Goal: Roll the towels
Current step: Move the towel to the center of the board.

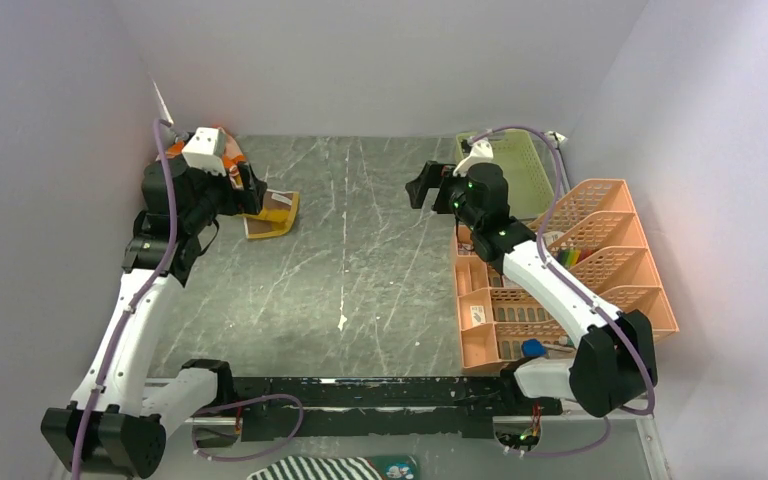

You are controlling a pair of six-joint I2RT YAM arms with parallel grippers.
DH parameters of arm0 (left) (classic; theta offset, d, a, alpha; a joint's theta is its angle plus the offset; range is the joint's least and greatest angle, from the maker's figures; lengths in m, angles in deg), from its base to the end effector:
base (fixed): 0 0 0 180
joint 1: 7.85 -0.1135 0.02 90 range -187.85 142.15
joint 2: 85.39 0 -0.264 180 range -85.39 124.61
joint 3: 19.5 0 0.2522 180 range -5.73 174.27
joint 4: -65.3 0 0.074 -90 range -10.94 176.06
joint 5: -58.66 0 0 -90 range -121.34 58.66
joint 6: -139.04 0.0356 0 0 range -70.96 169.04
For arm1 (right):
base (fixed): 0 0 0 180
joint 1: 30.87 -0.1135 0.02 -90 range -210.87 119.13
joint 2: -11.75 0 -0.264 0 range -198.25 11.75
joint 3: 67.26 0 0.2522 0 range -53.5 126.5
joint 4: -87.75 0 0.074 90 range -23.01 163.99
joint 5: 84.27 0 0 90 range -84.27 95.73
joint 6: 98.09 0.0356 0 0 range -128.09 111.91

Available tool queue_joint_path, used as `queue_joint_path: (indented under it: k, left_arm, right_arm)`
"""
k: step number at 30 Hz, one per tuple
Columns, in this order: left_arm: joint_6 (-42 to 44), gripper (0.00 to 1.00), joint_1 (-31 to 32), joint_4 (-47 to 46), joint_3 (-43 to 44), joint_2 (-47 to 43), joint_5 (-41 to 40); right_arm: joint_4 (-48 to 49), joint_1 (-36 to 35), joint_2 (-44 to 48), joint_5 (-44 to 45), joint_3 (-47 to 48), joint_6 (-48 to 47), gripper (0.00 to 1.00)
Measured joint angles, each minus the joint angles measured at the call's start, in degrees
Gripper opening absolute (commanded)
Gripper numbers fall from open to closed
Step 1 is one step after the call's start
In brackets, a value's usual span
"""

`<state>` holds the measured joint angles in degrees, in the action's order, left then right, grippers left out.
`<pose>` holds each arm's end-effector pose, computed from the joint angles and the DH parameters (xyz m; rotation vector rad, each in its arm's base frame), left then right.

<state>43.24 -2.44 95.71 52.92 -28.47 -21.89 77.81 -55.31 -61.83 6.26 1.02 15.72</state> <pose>0.2228 -0.0270 0.3740 0.1102 1.8337 -0.2884 0.2753 0.1247 0.3146 -0.0037 1.8765 0.5780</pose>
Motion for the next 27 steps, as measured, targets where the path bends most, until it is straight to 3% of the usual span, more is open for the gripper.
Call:
queue_joint_path:
  k: [4,6,10,13,16,19,22,27]
  left_arm:
    - [0.6,0.99,0.0,-0.4,0.0,-0.4,1.1]
    - [0.7,1.00,-0.1,-1.2,0.0,-0.5,6.0]
    - [4.5,1.00,-0.1,1.8,4.2,2.6,30.0]
    - [14.0,1.00,0.0,10.3,11.5,6.1,48.0]
    - [14.2,0.99,0.0,9.2,12.0,4.6,55.6]
    - [10.8,1.00,-0.7,4.4,10.2,2.8,55.3]
    - [7.6,1.00,-2.1,1.3,10.3,5.2,47.7]
    - [1.7,0.99,-3.0,-0.8,12.9,19.9,17.2]
  right_arm:
    - [0.7,0.0,-0.4,1.3,-0.2,0.4,1.00]
    - [1.3,0.0,-0.9,1.3,-0.2,0.1,1.00]
    - [2.2,-0.1,-4.4,-1.4,0.8,-2.1,1.00]
    - [0.5,-2.8,-11.8,-0.7,7.3,-5.1,1.00]
    - [-0.7,-8.3,-20.4,-1.0,16.0,-7.3,1.00]
    - [0.3,-12.5,-29.3,-5.6,23.3,-6.3,1.00]
    - [1.9,-13.8,-37.0,-10.4,27.9,-2.7,1.00]
    - [1.5,-15.1,-52.4,-16.8,40.0,1.7,1.00]
